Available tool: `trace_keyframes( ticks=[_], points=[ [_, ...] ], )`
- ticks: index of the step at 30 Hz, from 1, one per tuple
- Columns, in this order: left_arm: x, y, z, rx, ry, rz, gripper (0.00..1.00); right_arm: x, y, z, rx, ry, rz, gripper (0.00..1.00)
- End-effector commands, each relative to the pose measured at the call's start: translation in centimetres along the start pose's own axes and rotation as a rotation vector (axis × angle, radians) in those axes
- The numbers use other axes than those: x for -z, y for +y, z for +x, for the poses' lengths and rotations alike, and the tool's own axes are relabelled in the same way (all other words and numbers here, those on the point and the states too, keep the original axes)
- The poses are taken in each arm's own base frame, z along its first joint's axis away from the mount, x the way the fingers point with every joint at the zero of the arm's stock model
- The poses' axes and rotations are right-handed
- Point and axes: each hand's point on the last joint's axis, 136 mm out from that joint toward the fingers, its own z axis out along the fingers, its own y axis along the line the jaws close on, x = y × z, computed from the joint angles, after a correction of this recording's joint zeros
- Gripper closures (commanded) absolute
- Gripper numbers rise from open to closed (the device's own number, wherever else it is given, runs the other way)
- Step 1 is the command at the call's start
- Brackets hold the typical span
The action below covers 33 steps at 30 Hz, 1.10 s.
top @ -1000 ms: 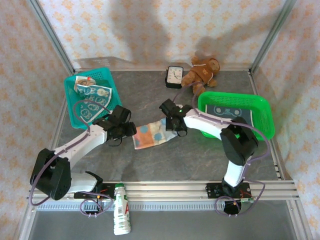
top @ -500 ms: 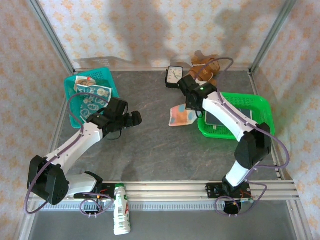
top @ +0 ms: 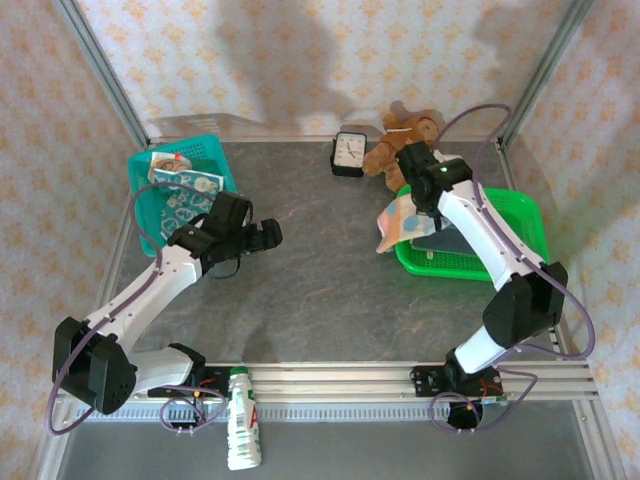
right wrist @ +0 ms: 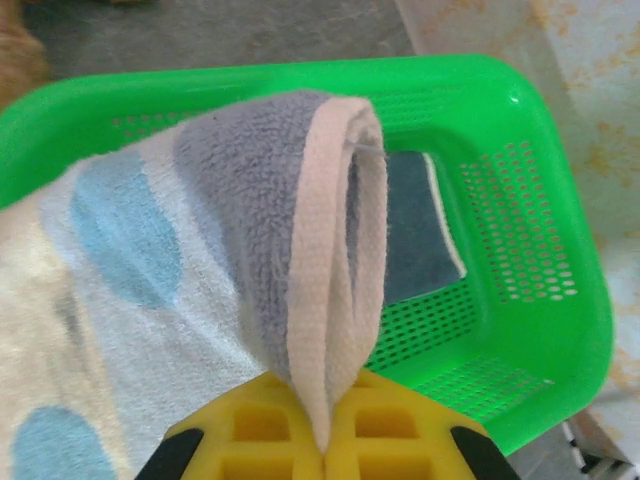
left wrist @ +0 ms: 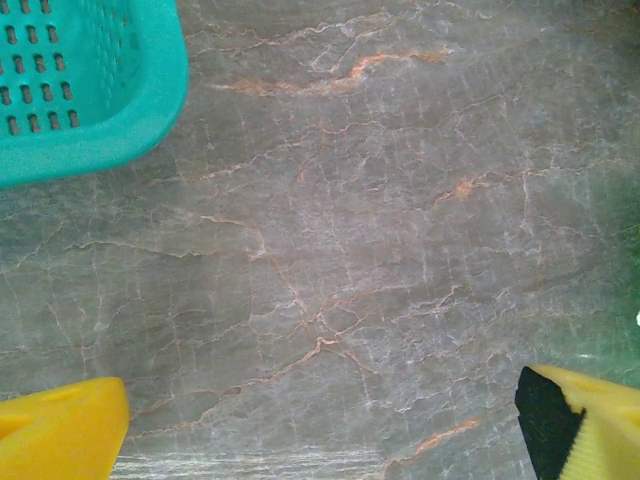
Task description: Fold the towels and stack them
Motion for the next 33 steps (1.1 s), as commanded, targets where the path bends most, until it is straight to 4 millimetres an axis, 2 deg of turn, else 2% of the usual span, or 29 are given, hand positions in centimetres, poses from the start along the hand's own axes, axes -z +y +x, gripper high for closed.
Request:
trace_keyframes(
  ticks=[1, 9, 13, 17, 28, 33],
  points=[
    [1.0, -0.4, -0.5, -0.02, -0.009, 0.024, 0.0, -1.2, -2.4, -0.8, 0.036, -0.04, 0.101, 1.0],
    [1.2, -0.5, -0.3, -0.022, -0.014, 0.044, 0.0, -5.4, -4.1, -1.0, 0.047, 0.029, 0.218, 1.0],
    [1.1, -0.3, -0.2, -0.023, -0.011, 0.044, 0.0, -7.6, -4.0, -0.5, 0.038, 0.072, 0.234, 1.0],
    [1.2, -0.2, -0.2, -0.024, -0.011, 0.042, 0.0, -9.0, -3.8, -0.3, 0.039, 0.085, 0.26, 1.0],
    [0.7, 0.3, -0.3, -0.013, -0.006, 0.027, 0.0, -10.3, -4.2, -0.1, 0.029, 0.114, 0.301, 1.0],
    [0.4, 0.3, -0.4, -0.008, -0.003, 0.025, 0.0, -9.8, -4.1, -0.4, 0.012, 0.125, 0.279, 1.0]
  ],
)
